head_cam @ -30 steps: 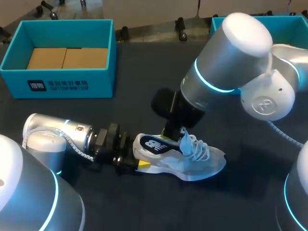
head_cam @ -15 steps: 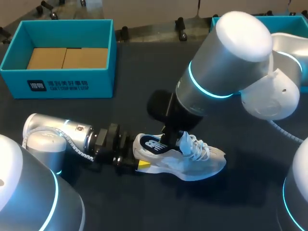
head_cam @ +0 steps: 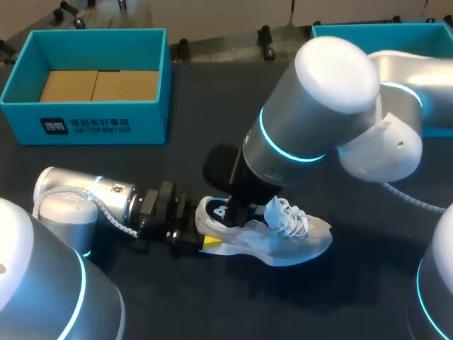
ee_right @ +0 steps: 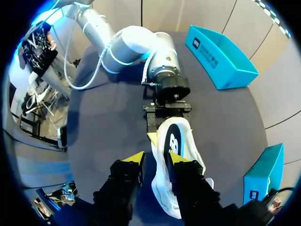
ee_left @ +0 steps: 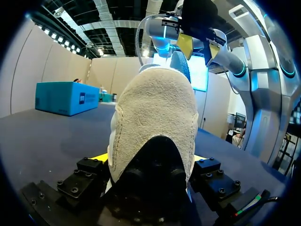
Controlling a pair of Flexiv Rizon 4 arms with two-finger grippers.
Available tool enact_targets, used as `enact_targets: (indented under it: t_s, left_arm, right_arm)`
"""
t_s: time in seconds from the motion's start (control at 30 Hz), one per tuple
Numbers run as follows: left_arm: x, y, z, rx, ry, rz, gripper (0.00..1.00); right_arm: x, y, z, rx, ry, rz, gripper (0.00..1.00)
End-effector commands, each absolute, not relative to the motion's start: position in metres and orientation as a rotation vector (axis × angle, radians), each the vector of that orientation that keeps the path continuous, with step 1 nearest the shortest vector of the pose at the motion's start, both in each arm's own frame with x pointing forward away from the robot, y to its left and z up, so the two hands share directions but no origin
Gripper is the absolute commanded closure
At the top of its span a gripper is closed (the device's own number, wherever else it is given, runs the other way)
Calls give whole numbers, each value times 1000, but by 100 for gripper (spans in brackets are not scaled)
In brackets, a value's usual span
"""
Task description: Take the shoe out of the shoebox, open the shoe tongue, remove and reinsert the insole, then place the shoe into the shoebox
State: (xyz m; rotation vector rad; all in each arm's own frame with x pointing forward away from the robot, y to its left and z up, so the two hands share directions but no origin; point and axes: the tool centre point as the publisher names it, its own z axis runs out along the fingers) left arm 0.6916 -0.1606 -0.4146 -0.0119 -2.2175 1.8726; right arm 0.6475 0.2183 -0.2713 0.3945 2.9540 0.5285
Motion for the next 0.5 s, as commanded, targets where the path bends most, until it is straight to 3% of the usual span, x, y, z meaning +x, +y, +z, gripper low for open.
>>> enact_targets:
  t_s: [0.03, 0.5]
  left_arm:
    - [692, -161, -416, -10, -2219, 1873, 100]
    - [692, -161, -416, -10, -2219, 1873, 100]
  right_arm:
    - [652, 218, -286, 387, 2960, 561, 73]
    - [656, 206, -270, 403, 2964, 522, 71]
